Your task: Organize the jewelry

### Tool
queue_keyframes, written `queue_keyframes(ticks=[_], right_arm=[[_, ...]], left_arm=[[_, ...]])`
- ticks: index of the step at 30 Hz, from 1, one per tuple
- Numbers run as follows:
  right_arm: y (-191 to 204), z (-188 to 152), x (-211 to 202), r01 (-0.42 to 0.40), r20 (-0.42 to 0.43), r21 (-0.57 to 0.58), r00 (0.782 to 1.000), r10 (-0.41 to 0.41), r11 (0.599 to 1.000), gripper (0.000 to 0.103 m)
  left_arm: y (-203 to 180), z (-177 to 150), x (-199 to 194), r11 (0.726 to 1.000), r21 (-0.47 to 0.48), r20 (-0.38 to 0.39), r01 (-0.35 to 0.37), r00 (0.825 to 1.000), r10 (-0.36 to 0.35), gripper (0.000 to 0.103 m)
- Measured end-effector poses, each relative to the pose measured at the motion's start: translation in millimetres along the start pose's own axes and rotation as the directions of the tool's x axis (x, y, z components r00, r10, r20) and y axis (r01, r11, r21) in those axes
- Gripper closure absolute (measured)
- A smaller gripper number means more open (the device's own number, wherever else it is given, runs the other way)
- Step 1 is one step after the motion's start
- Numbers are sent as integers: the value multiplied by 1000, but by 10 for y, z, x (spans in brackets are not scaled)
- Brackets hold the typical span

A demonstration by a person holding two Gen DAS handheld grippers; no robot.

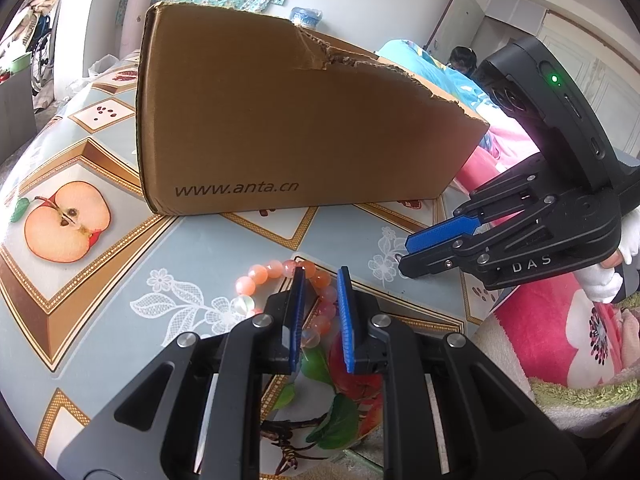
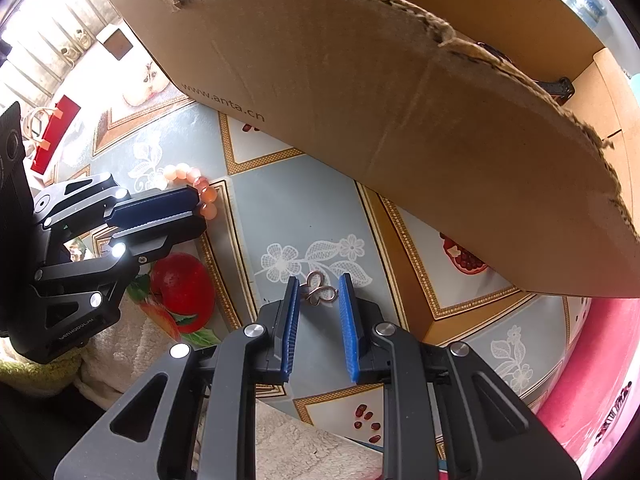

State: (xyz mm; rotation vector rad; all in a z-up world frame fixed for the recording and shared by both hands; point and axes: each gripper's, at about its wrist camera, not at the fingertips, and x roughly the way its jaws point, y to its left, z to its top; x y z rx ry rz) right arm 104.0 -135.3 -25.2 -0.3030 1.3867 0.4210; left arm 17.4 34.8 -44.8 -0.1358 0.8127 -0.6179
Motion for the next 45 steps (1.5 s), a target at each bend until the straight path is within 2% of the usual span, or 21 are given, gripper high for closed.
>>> queue_keyframes(ticks=[2, 4, 11, 14, 16, 21, 24, 26, 29, 39, 41, 43, 45], right_arm=[[9, 1, -8, 1, 1, -2, 1000, -1, 1000, 84], [5, 3, -29, -6, -3, 3, 1000, 6, 1000, 99], [-2, -24, -62, -16, -1, 20, 1000, 16, 1000, 99], [-1, -37, -86, -6, -3, 20, 1000, 6, 1000, 93], [-4, -35, -89, 2, 1, 22, 1000, -2, 1000, 74], [9, -20, -31, 10, -3, 22, 1000, -10, 1000, 72], [10, -21, -17, 11, -5, 33, 1000, -11, 999, 74], [20, -20, -18, 7, -11, 32, 1000, -7, 999, 85], [39, -12, -11, 3, -11, 28, 1000, -2, 1000, 88], [13, -29, -18, -13, 4, 37, 1000, 12, 999, 92], [-41, -50, -38, -30, 16, 52, 999, 30, 998, 93], [-116, -92, -63, -51, 37, 76, 998, 48, 996, 99], [-179, -155, -88, -80, 68, 102, 995, 73, 992, 99]], left_arm=[[-2, 0, 3, 1000, -3, 0, 2, 1000, -2, 88], [1, -3, -1, 1000, -1, 1, -1, 1000, 1, 88], [-14, -2, -5, 1000, 6, -1, -10, 1000, 10, 88], [-13, -3, -7, 1000, 6, 0, -11, 1000, 11, 88], [-9, -3, -6, 1000, 5, 0, -10, 1000, 10, 88], [-11, -2, -5, 1000, 4, -1, -9, 1000, 9, 88], [-14, 1, -3, 1000, 2, -1, -7, 1000, 7, 88], [-13, 3, -1, 1000, -1, 0, -4, 1000, 4, 88], [0, 2, -2, 1000, -2, 0, -2, 1000, 2, 88], [13, 5, 2, 1000, -5, -3, -3, 1000, 3, 88], [1, 12, 4, 1000, -1, -7, -8, 1000, 8, 88], [-27, 15, 8, 1000, 8, -9, -19, 1000, 19, 87], [-57, 11, 8, 999, 14, -6, -32, 999, 32, 86]])
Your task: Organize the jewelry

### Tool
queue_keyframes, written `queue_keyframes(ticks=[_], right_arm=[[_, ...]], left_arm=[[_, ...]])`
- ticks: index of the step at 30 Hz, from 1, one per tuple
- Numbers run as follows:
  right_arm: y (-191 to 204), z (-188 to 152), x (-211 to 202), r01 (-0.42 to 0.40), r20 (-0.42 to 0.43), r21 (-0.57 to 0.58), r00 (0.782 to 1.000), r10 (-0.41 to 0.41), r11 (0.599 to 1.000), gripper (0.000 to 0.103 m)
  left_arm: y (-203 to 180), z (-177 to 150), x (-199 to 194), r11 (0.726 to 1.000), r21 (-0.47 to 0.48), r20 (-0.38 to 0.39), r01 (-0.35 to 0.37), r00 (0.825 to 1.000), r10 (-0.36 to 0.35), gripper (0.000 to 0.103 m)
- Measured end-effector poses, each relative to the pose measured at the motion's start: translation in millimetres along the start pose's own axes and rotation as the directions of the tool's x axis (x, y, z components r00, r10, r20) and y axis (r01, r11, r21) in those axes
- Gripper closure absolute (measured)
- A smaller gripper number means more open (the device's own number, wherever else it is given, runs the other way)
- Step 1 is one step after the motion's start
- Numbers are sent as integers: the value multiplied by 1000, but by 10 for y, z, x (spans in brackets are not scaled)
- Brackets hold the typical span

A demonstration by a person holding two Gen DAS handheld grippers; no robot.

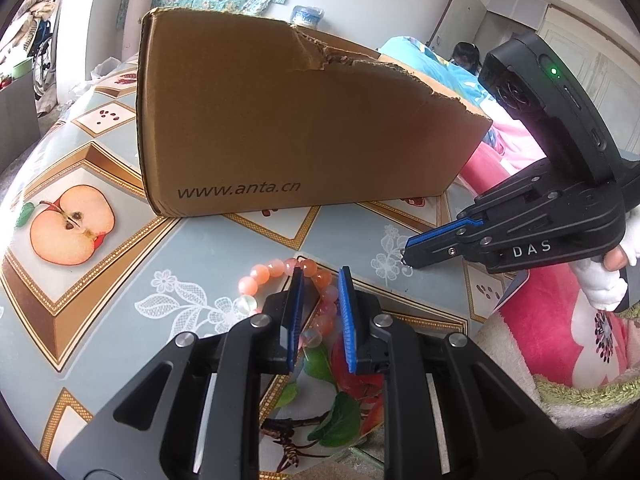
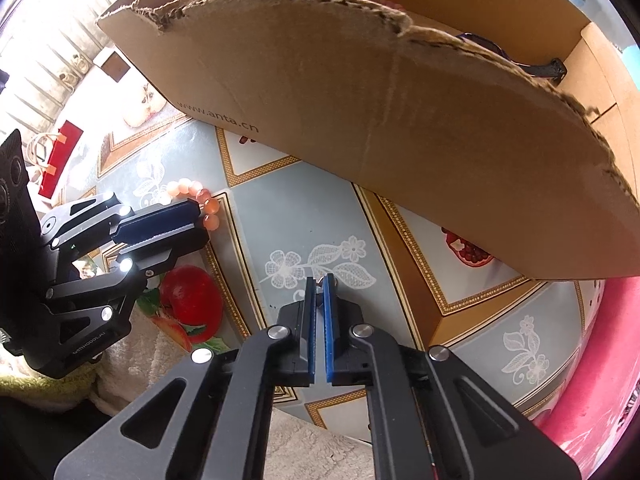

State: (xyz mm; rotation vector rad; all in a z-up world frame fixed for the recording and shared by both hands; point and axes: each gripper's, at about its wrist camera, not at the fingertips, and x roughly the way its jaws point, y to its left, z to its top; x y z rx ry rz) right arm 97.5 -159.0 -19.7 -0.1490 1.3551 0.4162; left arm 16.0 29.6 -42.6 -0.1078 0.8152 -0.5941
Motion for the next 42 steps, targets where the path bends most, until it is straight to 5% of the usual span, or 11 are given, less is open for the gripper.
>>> queue_keyframes(ticks=[3, 8, 13, 17, 19, 28, 42], right_arm=[[-102, -109, -126, -43, 95, 42, 995, 39, 998, 99], [-236, -424, -309, 35, 277, 117, 958, -67, 992, 96], [-338, -800, -299, 182, 426, 192, 870, -249, 964, 60], [-355, -1030, -164, 293, 470, 209, 806, -359, 933, 51], [-410, -1144, -156, 276, 506, 230, 785, -357, 933, 40], [-606, -1213, -84, 161, 573, 273, 765, -295, 948, 14], [-709, -1329, -52, 71, 652, 249, 725, -221, 966, 6]], left_arm=[[-82, 1, -46, 999, 45, 26, -26, 999, 24, 82], [-301, 11, -133, 989, 144, 78, -23, 997, 12, 75], [-563, -4, 6, 978, 209, 28, 11, 999, -17, 73], [-742, -13, 211, 971, 240, -28, 2, 1000, 5, 73], [-823, -5, 291, 966, 256, -44, -22, 998, 34, 73], [-983, 119, 552, 950, 305, -87, -72, 991, 103, 73], [-1138, 177, 620, 913, 382, -122, -147, 971, 207, 89]])
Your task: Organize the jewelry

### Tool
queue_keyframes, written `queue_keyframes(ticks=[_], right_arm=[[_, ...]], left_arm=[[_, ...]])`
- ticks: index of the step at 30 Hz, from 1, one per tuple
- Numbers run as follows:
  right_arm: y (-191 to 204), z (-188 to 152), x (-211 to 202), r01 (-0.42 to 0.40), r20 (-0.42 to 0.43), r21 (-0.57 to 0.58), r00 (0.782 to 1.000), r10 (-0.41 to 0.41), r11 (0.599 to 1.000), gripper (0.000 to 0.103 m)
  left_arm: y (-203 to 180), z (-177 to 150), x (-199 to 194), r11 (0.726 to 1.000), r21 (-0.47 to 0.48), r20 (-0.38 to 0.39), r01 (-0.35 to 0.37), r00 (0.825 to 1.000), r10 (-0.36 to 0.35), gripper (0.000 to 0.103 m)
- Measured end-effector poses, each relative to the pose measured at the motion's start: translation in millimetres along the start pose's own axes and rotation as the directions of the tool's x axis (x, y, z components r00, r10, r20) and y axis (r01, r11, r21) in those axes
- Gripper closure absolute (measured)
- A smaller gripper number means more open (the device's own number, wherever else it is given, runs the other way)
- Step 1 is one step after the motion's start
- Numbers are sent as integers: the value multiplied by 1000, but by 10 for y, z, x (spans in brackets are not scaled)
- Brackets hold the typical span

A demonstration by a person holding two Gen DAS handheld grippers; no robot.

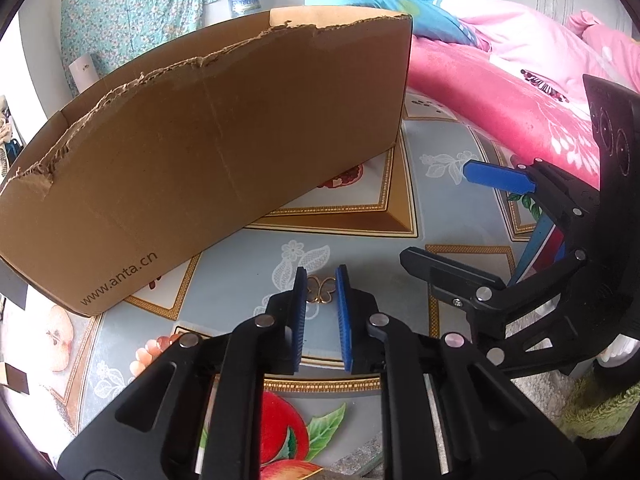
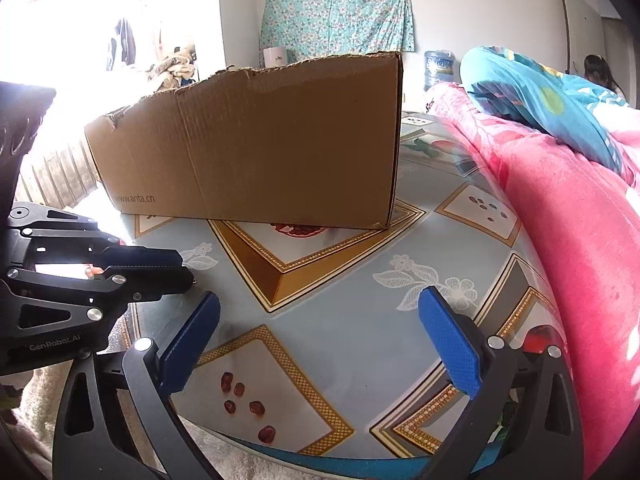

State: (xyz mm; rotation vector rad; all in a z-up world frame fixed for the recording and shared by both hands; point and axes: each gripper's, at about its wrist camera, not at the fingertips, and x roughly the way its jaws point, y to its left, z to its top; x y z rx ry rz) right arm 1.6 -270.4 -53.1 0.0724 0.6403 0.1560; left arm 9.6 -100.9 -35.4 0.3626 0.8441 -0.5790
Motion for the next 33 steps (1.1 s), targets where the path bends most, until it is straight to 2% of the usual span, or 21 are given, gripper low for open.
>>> queue_keyframes(ticks=[5, 7, 14, 18, 23, 29, 33], right_arm=[[-10, -17, -16, -17, 15, 14, 1000, 17, 1000, 6], [-7, -32, -29, -22, 21, 18, 1000, 21, 1000, 6], [-13, -58, -46, -31, 30, 25, 999, 31, 999, 6], [-21, -63, -50, -36, 34, 27, 999, 35, 999, 6], [-32, -69, -57, -46, 40, 34, 998, 45, 998, 6], [-45, -76, -65, -57, 43, 35, 998, 55, 998, 6], [-45, -78, -64, -64, 44, 38, 997, 62, 997, 6]], left_arm=[[-25, 19, 8, 1000, 13, -7, -11, 1000, 11, 91], [-57, 17, 4, 1000, 28, -9, -13, 1000, 13, 97], [-40, 36, -4, 1000, 22, -30, -15, 999, 16, 98], [39, 38, -119, 1000, 10, 6, -18, 1000, 18, 98], [113, 1, -18, 997, 7, -70, -79, 994, 79, 98], [53, 14, -15, 997, 19, -82, -79, 993, 80, 100], [16, 29, -2, 999, 8, -85, -50, 995, 51, 101]])
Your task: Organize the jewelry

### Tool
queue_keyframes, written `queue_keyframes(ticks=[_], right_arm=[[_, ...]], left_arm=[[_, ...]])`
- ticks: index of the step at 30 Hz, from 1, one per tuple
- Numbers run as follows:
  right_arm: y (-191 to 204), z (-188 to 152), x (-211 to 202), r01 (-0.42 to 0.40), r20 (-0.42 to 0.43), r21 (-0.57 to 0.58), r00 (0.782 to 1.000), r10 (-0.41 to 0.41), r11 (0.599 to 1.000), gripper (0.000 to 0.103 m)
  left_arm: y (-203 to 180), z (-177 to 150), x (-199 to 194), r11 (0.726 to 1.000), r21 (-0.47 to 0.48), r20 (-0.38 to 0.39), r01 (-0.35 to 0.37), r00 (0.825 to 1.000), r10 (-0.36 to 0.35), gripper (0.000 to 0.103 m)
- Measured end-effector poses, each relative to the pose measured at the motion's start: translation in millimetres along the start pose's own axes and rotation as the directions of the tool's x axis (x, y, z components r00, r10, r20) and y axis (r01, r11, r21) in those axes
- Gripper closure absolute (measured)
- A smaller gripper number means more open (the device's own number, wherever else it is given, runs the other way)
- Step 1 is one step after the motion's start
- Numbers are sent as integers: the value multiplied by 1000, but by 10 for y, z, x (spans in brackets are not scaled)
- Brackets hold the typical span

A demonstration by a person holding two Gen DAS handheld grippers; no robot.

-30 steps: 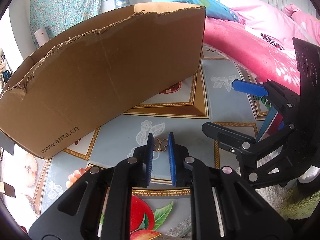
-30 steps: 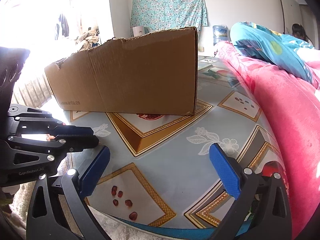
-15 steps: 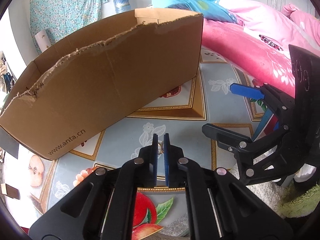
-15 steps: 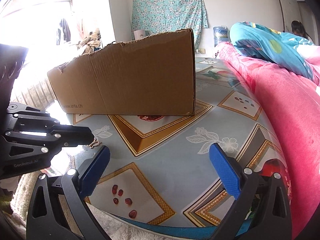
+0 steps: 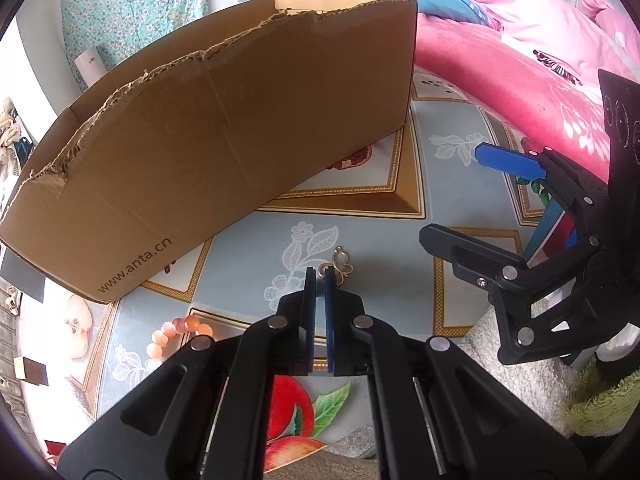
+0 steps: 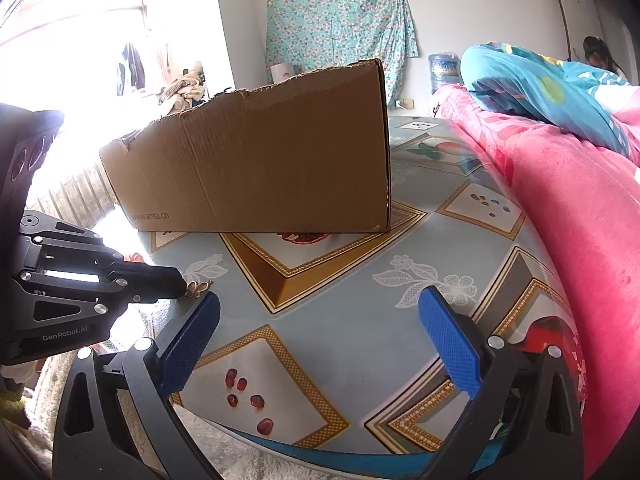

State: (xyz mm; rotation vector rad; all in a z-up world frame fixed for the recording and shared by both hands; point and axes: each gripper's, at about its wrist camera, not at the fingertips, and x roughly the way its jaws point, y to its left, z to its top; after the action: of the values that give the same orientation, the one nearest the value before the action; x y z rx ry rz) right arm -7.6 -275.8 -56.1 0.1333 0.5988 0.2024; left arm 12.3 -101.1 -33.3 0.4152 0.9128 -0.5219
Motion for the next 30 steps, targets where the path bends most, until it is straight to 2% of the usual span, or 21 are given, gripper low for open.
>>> queue_keyframes(ticks=[4, 6, 11, 18, 21, 30], right_arm=[[1, -5, -3, -3, 1, 2, 1000, 3, 1000, 6], [1, -4, -3, -3, 1, 2, 1000, 3, 1000, 6], [7, -6, -3, -2, 1, 1, 1000, 2, 1000, 6], [-65, 2, -50, 4, 10, 36, 1000, -4, 999, 6], [-70, -1, -73, 28, 14, 42, 999, -29, 999, 6], [-154, -5, -119, 64, 34, 83, 997, -67, 994, 6]], left_arm=[[-19, 16, 15, 1000, -8, 3, 25, 1000, -25, 101], [-7, 29, 14, 999, -15, 4, 32, 999, -32, 97], [44, 59, 29, 993, -83, -3, 87, 996, -87, 91], [115, 52, 60, 976, -154, -10, 154, 988, -157, 91], [117, 74, 76, 977, -152, -10, 147, 989, -150, 91], [-46, 173, 128, 994, -91, -21, 56, 998, -58, 89]])
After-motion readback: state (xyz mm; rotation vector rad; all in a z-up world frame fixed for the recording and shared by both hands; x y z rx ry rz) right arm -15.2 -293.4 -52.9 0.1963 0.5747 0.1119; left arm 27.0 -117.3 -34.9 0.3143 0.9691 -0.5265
